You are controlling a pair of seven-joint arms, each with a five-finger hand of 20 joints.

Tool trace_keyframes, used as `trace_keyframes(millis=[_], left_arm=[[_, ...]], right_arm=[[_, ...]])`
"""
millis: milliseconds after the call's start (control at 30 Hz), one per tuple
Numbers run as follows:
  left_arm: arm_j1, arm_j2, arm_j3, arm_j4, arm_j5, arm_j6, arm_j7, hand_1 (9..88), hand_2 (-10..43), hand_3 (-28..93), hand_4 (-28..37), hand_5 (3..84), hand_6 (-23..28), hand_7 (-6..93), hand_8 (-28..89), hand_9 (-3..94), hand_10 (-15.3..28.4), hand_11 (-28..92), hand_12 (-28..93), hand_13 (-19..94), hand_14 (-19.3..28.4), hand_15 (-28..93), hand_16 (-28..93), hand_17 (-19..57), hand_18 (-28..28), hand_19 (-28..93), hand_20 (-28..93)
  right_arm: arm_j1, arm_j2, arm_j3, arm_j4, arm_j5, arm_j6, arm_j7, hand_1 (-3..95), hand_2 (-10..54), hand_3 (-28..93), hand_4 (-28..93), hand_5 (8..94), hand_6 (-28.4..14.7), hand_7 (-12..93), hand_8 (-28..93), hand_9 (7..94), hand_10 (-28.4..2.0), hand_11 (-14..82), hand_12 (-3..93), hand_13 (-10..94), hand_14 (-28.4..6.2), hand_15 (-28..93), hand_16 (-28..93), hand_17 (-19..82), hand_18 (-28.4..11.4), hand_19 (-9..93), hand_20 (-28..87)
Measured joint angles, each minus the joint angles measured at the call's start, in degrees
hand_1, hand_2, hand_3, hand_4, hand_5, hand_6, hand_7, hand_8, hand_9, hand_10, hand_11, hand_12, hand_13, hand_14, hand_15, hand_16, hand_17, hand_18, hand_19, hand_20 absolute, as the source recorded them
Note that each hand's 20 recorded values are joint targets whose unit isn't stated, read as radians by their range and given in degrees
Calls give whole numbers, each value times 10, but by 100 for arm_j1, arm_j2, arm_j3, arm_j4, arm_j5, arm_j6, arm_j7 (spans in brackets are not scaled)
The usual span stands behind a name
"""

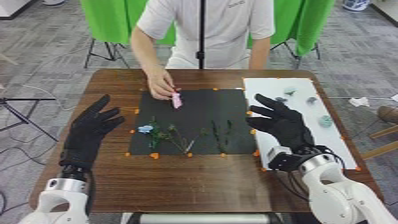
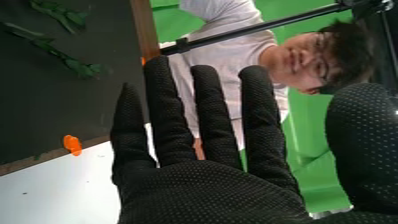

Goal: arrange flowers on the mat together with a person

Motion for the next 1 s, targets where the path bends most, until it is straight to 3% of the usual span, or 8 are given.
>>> trace_keyframes(millis=[1000], left_arm=[[80, -35, -23, -45, 71, -5, -84, 250, 33, 804, -250, 348, 50, 120, -91, 367, 178, 228, 100, 279, 266, 460, -67, -84, 255, 494, 190]], right_arm=[[-10, 0, 1, 5, -16, 6, 90, 169, 78, 764, -283, 427, 48, 164, -133, 458, -119, 81, 147, 380, -173, 298, 160, 28, -212, 478, 207]])
